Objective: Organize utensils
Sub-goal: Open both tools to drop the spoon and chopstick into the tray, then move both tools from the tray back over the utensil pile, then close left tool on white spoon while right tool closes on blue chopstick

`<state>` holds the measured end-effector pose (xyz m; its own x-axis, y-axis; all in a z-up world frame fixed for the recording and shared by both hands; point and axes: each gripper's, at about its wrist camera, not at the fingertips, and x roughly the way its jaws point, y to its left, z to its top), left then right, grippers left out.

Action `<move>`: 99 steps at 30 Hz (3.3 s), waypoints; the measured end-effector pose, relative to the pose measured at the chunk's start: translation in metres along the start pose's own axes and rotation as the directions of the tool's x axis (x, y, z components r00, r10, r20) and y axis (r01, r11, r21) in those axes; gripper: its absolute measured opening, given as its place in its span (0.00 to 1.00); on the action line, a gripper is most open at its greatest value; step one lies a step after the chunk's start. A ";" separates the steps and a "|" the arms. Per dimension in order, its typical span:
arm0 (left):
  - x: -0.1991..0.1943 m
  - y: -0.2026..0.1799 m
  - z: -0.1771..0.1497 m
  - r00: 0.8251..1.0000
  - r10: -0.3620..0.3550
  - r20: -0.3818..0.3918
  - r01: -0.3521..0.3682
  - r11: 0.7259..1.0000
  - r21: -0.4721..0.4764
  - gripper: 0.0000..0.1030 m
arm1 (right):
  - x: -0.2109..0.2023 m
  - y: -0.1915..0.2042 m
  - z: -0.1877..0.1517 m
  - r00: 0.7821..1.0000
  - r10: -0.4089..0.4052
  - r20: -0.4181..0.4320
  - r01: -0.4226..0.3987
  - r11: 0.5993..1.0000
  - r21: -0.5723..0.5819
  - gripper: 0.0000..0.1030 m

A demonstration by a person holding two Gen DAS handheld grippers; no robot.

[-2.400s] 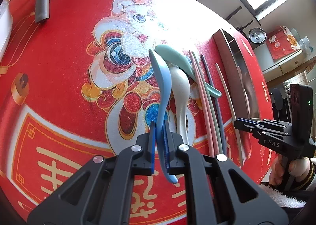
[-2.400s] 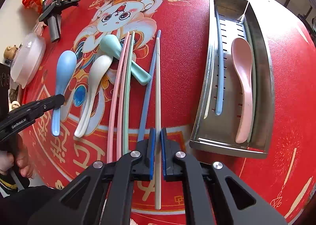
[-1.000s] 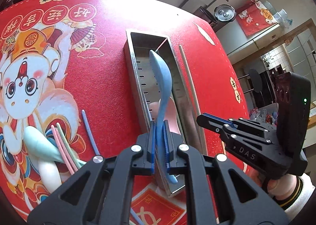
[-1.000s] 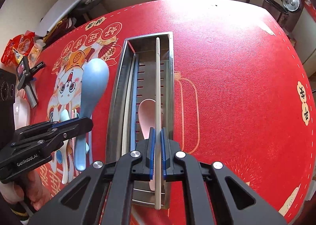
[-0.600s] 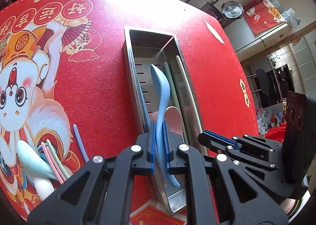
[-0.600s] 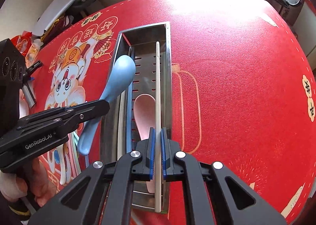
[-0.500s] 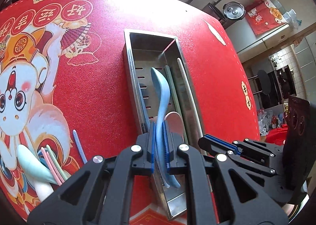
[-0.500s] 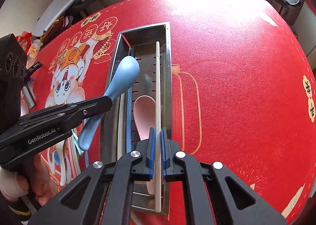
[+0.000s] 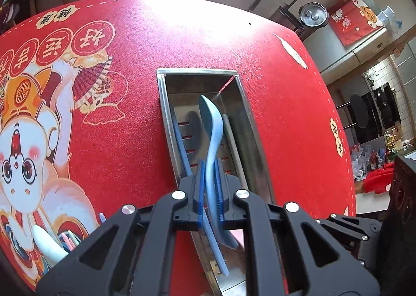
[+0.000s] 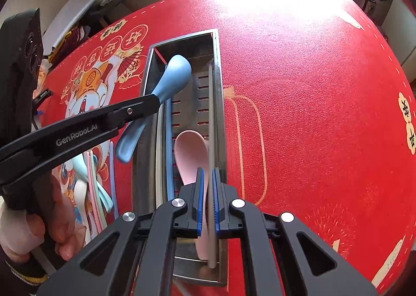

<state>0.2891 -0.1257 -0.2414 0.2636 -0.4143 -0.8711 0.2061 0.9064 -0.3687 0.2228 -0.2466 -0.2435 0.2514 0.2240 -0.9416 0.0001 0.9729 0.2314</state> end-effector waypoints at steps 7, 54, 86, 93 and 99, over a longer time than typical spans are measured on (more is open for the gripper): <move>-0.011 -0.010 0.009 0.999 0.012 0.040 -0.014 0.998 0.056 0.40 | -0.013 -0.002 -0.002 0.999 -0.018 0.026 0.018 1.000 0.008 0.18; -0.126 0.163 -0.193 0.971 0.228 0.069 -0.223 0.972 -0.080 0.95 | -0.009 0.119 -0.077 0.998 -0.061 0.019 0.063 0.927 -0.370 0.94; -0.102 0.167 -0.191 0.978 0.205 0.038 -0.201 0.974 -0.103 0.95 | 0.060 0.160 -0.074 0.976 -0.113 -0.185 0.027 0.910 -0.415 0.14; -0.089 0.154 -0.182 0.968 0.249 0.041 -0.246 0.967 -0.060 0.95 | 0.063 0.165 -0.071 0.977 -0.113 -0.178 0.031 0.912 -0.408 0.13; -0.081 0.147 -0.177 0.956 0.293 0.031 -0.292 0.956 -0.037 0.95 | 0.061 0.161 -0.076 0.979 -0.121 -0.163 0.043 0.908 -0.416 0.13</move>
<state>0.1316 0.0560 -0.2824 0.3416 -0.1331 -0.9304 0.0851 0.9902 -0.1104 0.1649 -0.0723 -0.2823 0.0884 0.1109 -0.9899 -0.3921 0.9174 0.0678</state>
